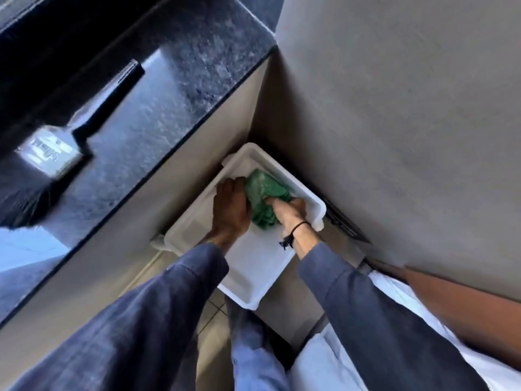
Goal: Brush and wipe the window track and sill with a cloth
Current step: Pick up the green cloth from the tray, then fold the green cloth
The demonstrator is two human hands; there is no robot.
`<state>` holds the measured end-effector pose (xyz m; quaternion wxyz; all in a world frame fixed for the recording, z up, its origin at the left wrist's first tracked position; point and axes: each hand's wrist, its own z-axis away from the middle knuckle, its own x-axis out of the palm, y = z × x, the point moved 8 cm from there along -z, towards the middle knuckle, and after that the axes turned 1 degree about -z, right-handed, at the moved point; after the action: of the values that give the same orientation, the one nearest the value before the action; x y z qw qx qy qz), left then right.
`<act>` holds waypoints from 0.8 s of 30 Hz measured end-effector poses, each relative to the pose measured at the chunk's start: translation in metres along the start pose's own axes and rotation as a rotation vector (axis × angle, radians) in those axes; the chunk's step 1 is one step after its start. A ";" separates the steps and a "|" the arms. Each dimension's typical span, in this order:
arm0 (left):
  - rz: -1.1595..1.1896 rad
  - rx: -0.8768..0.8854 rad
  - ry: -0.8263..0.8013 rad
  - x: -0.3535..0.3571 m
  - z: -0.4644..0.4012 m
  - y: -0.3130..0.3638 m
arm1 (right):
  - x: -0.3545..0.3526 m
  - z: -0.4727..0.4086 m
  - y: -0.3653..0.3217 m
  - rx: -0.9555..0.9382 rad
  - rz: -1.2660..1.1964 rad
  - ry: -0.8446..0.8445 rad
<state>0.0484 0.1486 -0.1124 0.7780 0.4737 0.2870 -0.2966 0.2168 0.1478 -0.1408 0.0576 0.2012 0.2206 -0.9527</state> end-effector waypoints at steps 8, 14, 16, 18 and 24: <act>0.434 -0.078 0.064 -0.097 0.106 0.005 | 0.004 0.146 -0.015 0.036 -0.249 -0.332; 0.457 0.037 0.380 -0.236 0.232 -0.020 | 0.047 0.311 -0.021 -0.105 -0.227 -0.551; 0.459 0.051 0.477 -0.277 0.267 -0.041 | 0.073 0.357 -0.022 -0.173 -0.199 -0.606; 0.460 0.027 0.588 -0.318 0.305 -0.071 | 0.109 0.408 -0.021 -0.274 -0.136 -0.641; 0.380 -0.221 0.867 -0.383 0.419 -0.188 | 0.228 0.552 -0.020 -0.895 0.125 -0.483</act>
<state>-0.2723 -0.2293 0.2219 0.6729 0.5121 0.5228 0.1076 -0.1923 -0.0835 0.2274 0.2443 -0.0563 0.5748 -0.7789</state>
